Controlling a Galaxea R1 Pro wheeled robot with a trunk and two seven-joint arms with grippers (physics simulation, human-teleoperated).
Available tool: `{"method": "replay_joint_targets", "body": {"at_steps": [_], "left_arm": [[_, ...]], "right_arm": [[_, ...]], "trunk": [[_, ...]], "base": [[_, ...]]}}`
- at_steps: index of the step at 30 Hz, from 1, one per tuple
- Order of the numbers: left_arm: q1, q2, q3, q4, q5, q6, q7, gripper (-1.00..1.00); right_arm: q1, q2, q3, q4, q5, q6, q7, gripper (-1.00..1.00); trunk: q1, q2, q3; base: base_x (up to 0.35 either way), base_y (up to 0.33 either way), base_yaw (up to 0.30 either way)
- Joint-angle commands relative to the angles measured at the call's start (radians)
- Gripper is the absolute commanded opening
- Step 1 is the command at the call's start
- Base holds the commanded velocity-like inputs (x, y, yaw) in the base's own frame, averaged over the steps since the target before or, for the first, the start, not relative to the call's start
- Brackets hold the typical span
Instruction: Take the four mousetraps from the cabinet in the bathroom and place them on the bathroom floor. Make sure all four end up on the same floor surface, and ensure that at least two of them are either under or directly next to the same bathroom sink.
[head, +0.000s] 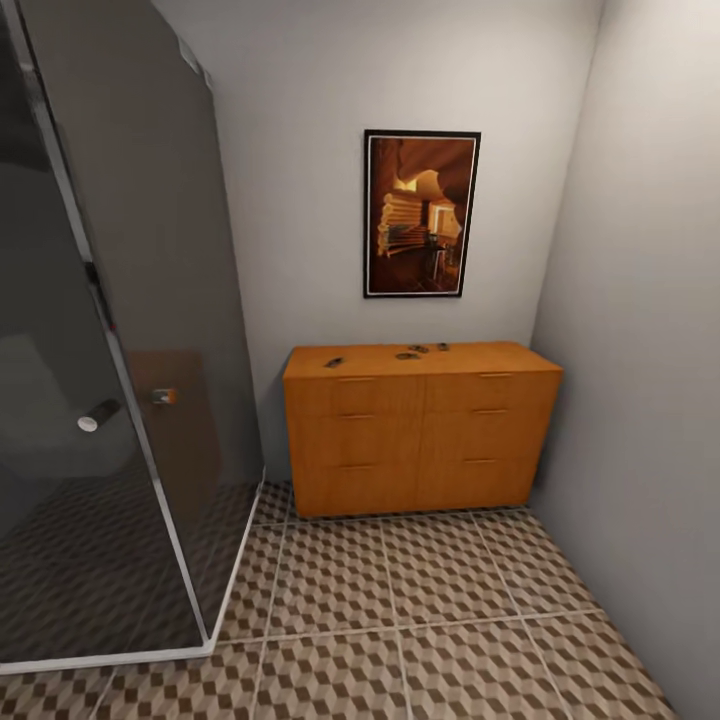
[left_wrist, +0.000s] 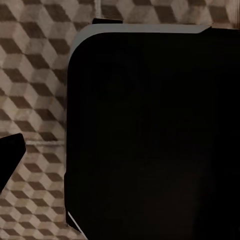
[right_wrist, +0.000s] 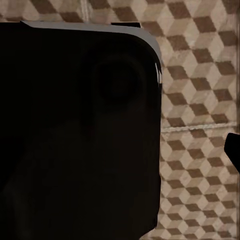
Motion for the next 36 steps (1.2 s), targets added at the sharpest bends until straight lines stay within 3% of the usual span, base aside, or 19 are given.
{"method": "replay_joint_targets", "body": {"at_steps": [1,36], "left_arm": [[0.0,0.0,0.001,0.0,0.006,-0.003,0.0,1.0],[0.0,0.001,0.003,0.0,0.006,-0.005,0.0,1.0]], "right_arm": [[0.0,0.0,0.0,0.0,-0.001,-0.003,-0.001,1.0],[0.0,0.0,0.0,0.0,-0.001,-0.003,-0.001,1.0]], "trunk": [[0.001,0.0,-0.001],[0.001,0.0,-0.001]], "base": [[0.3,-0.108,-0.001],[0.301,-0.108,0.0]]}}
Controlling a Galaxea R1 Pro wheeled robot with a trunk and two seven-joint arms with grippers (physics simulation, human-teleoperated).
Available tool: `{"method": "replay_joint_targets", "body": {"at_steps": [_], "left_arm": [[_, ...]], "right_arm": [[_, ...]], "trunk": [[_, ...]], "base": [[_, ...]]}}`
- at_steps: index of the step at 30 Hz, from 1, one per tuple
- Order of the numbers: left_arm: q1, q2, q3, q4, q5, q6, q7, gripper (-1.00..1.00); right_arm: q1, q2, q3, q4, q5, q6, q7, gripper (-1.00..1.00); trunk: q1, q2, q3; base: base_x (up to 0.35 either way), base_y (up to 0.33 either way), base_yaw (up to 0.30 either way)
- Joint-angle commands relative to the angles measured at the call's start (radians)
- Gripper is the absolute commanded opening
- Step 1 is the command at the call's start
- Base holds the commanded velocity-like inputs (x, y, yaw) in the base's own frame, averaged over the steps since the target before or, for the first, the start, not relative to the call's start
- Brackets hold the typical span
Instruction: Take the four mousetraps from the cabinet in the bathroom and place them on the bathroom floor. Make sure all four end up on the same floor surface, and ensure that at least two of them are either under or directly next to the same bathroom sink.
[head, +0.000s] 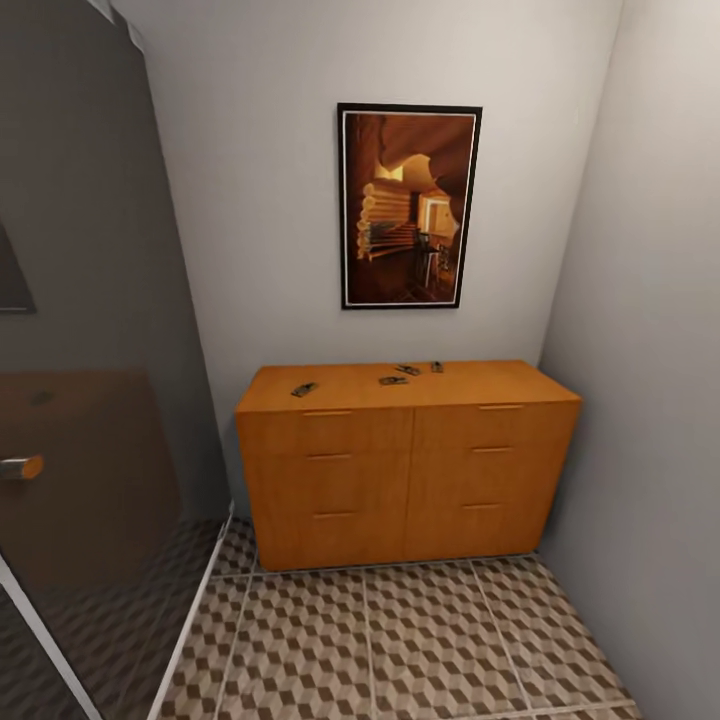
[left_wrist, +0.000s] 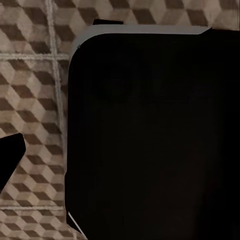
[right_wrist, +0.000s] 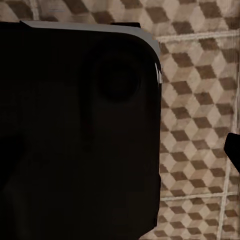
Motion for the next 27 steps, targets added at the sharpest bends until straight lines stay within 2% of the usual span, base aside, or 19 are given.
{"method": "replay_joint_targets", "body": {"at_steps": [1,20,27], "left_arm": [[0.0,0.0,0.001,0.0,0.006,-0.002,0.0,1.0],[0.0,0.0,0.002,0.0,0.005,-0.011,0.0,1.0],[0.0,0.0,0.002,0.0,0.005,-0.012,0.0,1.0]], "right_arm": [[0.0,0.0,0.0,0.0,-0.001,-0.003,-0.001,1.0],[0.0,0.002,0.001,0.0,0.005,-0.001,-0.001,1.0],[0.0,0.002,0.001,-0.001,0.006,0.0,-0.001,1.0]], "trunk": [[0.001,0.0,-0.001],[0.001,0.0,-0.001],[0.001,0.0,-0.001]], "base": [[0.301,-0.108,0.0],[0.292,-0.085,0.0],[0.072,-0.005,0.0]]}}
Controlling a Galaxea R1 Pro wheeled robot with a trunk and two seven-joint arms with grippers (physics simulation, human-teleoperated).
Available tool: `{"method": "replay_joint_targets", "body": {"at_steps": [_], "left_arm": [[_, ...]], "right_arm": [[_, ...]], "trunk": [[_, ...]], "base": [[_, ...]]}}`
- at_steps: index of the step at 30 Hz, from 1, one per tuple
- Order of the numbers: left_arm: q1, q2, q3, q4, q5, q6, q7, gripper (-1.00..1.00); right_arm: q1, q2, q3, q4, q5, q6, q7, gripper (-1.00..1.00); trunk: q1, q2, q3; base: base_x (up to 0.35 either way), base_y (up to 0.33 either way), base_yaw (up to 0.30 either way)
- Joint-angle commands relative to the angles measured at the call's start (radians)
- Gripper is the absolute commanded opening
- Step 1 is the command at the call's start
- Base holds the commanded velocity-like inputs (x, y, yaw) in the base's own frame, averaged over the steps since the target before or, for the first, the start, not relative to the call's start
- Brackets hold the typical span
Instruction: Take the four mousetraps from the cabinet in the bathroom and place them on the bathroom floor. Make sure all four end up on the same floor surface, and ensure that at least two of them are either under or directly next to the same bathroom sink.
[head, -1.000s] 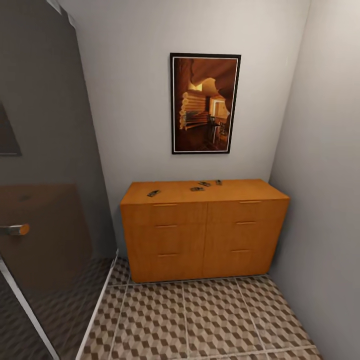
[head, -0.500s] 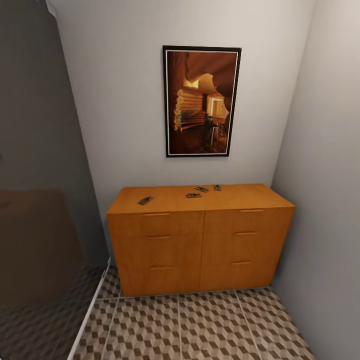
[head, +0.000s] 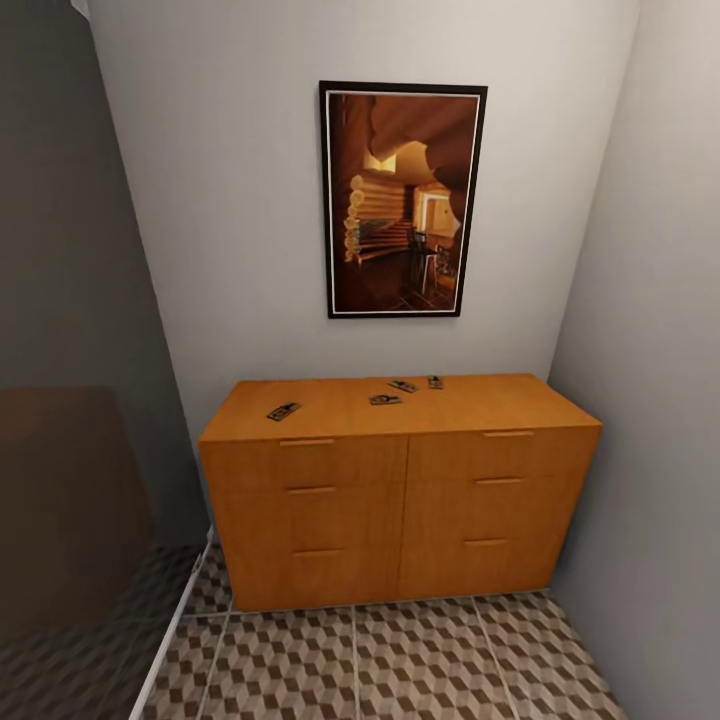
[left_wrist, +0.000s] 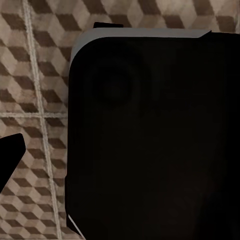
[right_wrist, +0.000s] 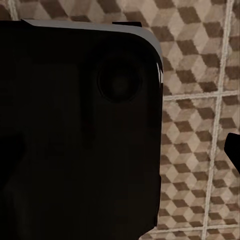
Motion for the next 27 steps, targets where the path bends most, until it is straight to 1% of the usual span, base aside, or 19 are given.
{"method": "replay_joint_targets", "body": {"at_steps": [1,27], "left_arm": [[0.0,0.0,0.002,0.0,0.006,-0.002,0.0,1.0],[0.0,0.0,0.002,0.0,0.008,-0.007,0.0,1.0]], "right_arm": [[0.0,0.0,0.001,0.0,0.0,-0.003,-0.001,1.0],[0.0,0.003,0.004,0.0,0.002,-0.001,-0.001,1.0]], "trunk": [[0.0,0.0,-0.001],[0.0,0.0,-0.001]], "base": [[0.02,-0.001,0.0],[0.003,0.0,0.0]]}}
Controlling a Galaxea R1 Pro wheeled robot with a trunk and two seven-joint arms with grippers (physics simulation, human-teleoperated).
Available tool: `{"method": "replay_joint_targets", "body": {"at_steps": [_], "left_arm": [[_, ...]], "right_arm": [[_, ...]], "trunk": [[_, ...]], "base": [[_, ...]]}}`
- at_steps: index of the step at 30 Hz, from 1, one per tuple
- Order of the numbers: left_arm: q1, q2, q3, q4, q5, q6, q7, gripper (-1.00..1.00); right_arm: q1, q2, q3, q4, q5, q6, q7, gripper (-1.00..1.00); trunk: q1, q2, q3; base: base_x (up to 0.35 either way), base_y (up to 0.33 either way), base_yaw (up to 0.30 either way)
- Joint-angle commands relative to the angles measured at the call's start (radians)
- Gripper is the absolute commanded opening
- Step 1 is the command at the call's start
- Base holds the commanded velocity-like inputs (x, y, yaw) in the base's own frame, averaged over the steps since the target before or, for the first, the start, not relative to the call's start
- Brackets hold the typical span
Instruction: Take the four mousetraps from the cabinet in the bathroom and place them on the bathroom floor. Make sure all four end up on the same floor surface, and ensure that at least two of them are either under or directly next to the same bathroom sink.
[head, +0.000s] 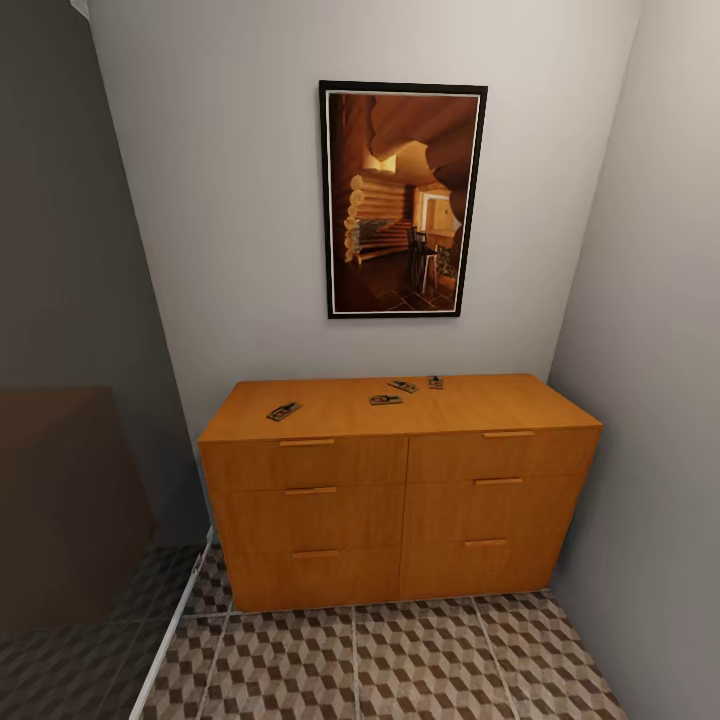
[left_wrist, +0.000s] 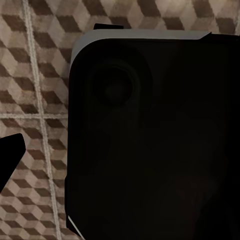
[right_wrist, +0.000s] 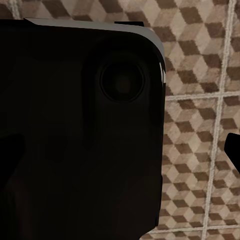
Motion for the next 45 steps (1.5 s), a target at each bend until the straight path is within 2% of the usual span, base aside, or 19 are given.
{"method": "replay_joint_targets", "body": {"at_steps": [1,8,10,27,31,34,38,41,42,43,45], "left_arm": [[0.0,0.0,0.001,0.0,0.008,-0.002,0.0,1.0],[0.0,0.0,0.001,0.0,0.021,-0.003,0.0,1.0],[0.0,0.0,0.0,0.0,0.037,-0.003,0.0,1.0],[0.0,0.009,-0.006,-0.02,0.043,0.001,-0.001,1.0],[0.0,0.013,-0.006,-0.091,0.044,0.009,-0.001,1.0],[0.0,0.014,-0.007,-0.16,0.043,0.014,0.0,1.0],[0.0,0.013,-0.007,-0.24,0.04,0.019,0.001,1.0],[0.0,0.012,-0.008,-0.319,0.035,0.038,0.001,1.0],[0.0,0.012,-0.009,-0.349,0.034,0.052,0.001,1.0],[0.0,0.013,-0.011,-0.48,0.031,0.138,0.001,1.0],[0.0,0.013,-0.013,-0.548,0.03,0.194,0.002,1.0]], "right_arm": [[0.0,0.0,0.0,0.0,0.0,-0.003,-0.001,1.0],[0.0,-0.001,0.0,0.0,0.0,-0.004,-0.001,1.0],[0.0,-0.002,0.001,0.0,0.001,-0.004,-0.002,1.0],[0.0,-0.002,0.002,-0.007,0.007,-0.002,0.0,1.0],[0.0,-0.004,0.001,-0.037,0.011,0.0,0.003,1.0],[0.0,-0.005,0.001,-0.104,0.011,0.015,0.005,1.0],[0.0,-0.01,0.001,-0.186,0.011,0.071,0.005,1.0],[0.0,-0.024,0.0,-0.267,0.01,0.132,0.005,1.0],[0.0,-0.03,-0.001,-0.3,0.01,0.155,0.005,1.0],[0.0,-0.055,-0.006,-0.447,0.006,0.253,0.006,1.0],[0.0,-0.063,-0.008,-0.524,0.004,0.307,0.007,1.0]], "trunk": [[0.0,0.0,-0.001],[0.0,0.0,-0.001],[0.0,0.0,-0.001],[0.0,0.0,-0.001],[0.0,0.0,-0.001],[0.0,0.0,-0.001],[0.0,0.0,-0.001],[0.0,0.0,-0.001],[0.0,0.0,-0.001],[0.0,0.0,-0.001],[0.0,0.0,-0.001]], "base": [[0.0,0.0,0.0],[0.0,0.0,0.0],[0.0,0.0,0.0],[0.0,0.0,0.0],[0.0,0.0,0.0],[0.0,0.0,0.0],[0.0,0.0,0.0],[0.0,0.0,0.0],[0.0,0.0,0.0],[0.0,0.0,0.0],[0.0,0.0,0.0]]}}
